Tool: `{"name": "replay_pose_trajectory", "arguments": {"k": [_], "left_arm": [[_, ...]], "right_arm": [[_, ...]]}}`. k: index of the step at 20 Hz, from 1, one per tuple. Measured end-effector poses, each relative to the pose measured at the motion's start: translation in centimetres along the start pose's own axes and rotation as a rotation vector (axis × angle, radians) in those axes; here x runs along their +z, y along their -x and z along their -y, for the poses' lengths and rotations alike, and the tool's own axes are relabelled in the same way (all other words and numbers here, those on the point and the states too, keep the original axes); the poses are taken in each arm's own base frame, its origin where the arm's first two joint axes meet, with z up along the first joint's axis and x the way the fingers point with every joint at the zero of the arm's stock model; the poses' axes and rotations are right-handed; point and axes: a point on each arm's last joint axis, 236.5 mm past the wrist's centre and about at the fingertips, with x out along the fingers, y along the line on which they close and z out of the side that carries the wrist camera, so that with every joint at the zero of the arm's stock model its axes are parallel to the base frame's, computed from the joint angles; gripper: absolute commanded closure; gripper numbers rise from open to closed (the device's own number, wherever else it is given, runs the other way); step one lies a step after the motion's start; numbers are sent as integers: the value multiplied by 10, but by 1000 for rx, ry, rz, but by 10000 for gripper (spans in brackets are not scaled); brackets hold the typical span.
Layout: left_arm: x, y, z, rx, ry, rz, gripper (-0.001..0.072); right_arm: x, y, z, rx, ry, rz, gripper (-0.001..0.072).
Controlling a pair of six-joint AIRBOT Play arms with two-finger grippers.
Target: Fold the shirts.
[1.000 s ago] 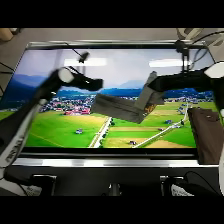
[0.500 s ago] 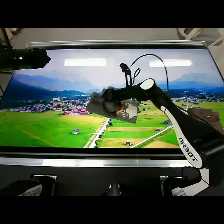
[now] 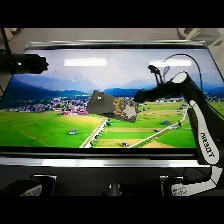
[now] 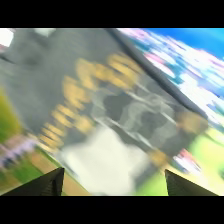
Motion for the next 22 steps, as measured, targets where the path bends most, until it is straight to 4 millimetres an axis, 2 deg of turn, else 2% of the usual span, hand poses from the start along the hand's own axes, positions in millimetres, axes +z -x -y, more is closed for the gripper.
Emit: {"name": "replay_pose_trajectory", "arguments": {"k": [1, 3, 5, 7, 8, 10, 13, 15, 18, 20, 22], "left_arm": [[-2, -2, 0, 1, 0, -6, 680], [-6, -4, 0, 2, -4, -16, 680], [-9, -5, 3, -5, -9, -23, 679], [-10, -6, 11, -18, -20, -26, 679], [-12, -7, 15, -25, -26, -30, 679], [-13, -7, 25, -41, -38, -33, 679], [-14, -8, 34, -57, -51, -32, 679], [-13, -8, 35, -59, -54, -28, 679], [-10, -8, 37, -62, -56, -14, 679], [-8, -8, 37, -62, -56, -5, 679], [-7, -9, 37, -63, -56, -1, 679]], "right_arm": [[-17, 2, 15, -18, -46, -45, 31], [-41, -5, 28, -18, -127, -93, 32], [-54, -26, 26, 22, -199, -111, 57], [-54, -47, 20, 56, -249, -93, 122], [-50, -56, 15, 77, -272, -75, 219], [-35, -70, 9, 106, -323, -13, 686], [-4, -62, 6, 160, -319, 95, 692], [21, -33, 9, 193, -264, 170, 692], [49, 43, 31, 184, -199, 282, 692], [50, 102, 56, 125, -191, 337, 692], [36, 158, 82, 49, -212, 378, 691]]}}
